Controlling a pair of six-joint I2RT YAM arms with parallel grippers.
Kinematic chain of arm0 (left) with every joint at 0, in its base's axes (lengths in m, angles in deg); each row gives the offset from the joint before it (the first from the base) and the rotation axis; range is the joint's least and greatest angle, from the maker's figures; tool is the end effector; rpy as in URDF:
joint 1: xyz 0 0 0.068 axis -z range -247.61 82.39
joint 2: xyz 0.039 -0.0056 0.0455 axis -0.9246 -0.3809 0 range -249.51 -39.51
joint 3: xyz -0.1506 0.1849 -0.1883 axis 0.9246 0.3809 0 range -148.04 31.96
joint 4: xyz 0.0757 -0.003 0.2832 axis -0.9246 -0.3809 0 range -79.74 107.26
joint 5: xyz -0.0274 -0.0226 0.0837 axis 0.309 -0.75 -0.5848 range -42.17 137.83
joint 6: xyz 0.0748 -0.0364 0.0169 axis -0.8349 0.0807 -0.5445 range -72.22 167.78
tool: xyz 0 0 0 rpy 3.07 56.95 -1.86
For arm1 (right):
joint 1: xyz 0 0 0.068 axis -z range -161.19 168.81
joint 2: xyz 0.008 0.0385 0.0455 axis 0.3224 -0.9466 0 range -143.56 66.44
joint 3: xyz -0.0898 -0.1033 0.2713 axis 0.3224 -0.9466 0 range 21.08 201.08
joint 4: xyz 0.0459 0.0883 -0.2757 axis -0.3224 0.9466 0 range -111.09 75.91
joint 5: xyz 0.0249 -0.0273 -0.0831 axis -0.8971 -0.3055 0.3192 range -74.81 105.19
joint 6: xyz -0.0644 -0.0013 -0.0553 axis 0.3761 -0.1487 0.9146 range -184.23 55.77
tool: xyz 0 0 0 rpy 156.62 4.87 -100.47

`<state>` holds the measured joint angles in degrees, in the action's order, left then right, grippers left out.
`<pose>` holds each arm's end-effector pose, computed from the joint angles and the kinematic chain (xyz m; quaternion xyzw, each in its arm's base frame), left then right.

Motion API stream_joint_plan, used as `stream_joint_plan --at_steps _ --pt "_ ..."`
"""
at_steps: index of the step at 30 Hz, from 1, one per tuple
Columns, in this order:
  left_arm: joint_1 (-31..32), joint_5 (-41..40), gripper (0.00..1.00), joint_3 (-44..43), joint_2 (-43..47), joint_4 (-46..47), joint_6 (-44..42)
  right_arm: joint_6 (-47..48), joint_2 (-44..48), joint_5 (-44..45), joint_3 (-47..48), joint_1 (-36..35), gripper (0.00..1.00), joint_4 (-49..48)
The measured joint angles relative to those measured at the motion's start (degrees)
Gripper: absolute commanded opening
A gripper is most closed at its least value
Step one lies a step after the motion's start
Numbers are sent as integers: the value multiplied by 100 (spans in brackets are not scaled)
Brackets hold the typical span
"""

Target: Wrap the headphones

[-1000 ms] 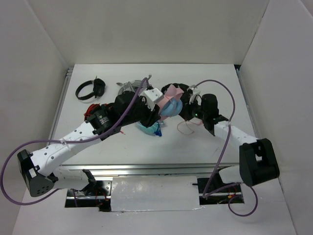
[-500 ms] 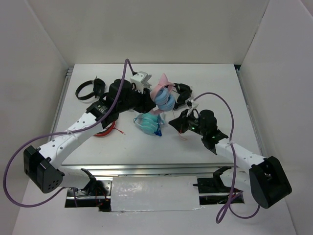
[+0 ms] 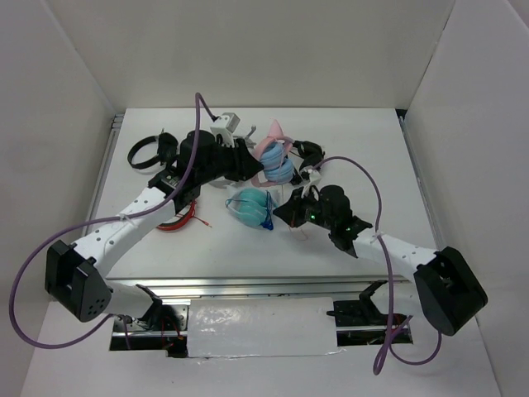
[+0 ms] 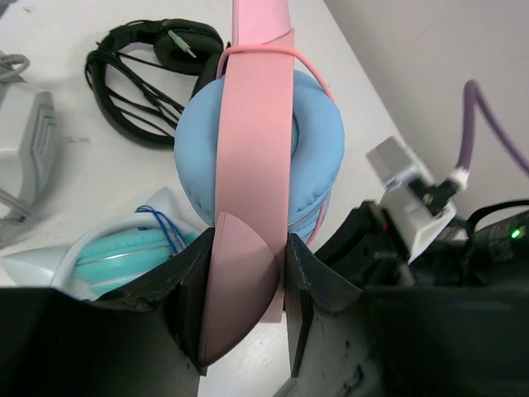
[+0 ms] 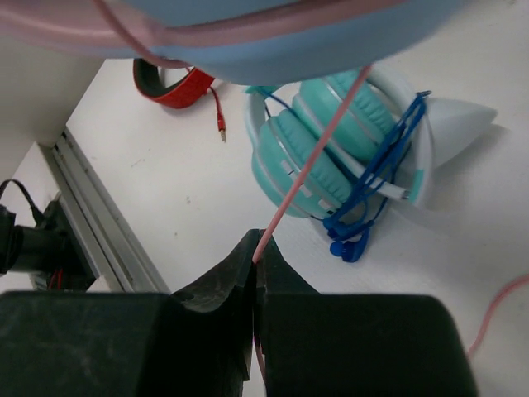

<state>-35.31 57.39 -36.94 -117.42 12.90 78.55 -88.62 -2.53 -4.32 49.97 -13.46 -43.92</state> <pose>0.3198 -0.2168 0.3844 0.0621 0.7811 -0.3788 0.4925 0.2432 0.1830 0.2134 -0.1548 0.7848 0.3974 0.4498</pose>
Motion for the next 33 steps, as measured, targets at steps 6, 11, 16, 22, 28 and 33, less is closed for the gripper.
stream_joint_plan --at_steps 6,11,16,22,28,33 --pt "-302 389 0 7 -170 391 387 -24 -660 227 238 -201 3 -267" --pt "-476 525 0 55 -133 695 568 -315 -1121 981 313 -197 8 -660" --pt "-603 595 0 299 79 1047 730 -393 -1174 1067 295 -284 9 -1213" --pt "-846 1180 0 337 92 1735 1154 -308 -1987 1040 839 -577 3 -1530" --pt "-890 1093 0 337 199 1674 1075 -339 -2124 841 765 -590 0 -2063" --pt "-804 343 0 339 317 1331 671 -205 -879 949 273 -813 0 -1720"
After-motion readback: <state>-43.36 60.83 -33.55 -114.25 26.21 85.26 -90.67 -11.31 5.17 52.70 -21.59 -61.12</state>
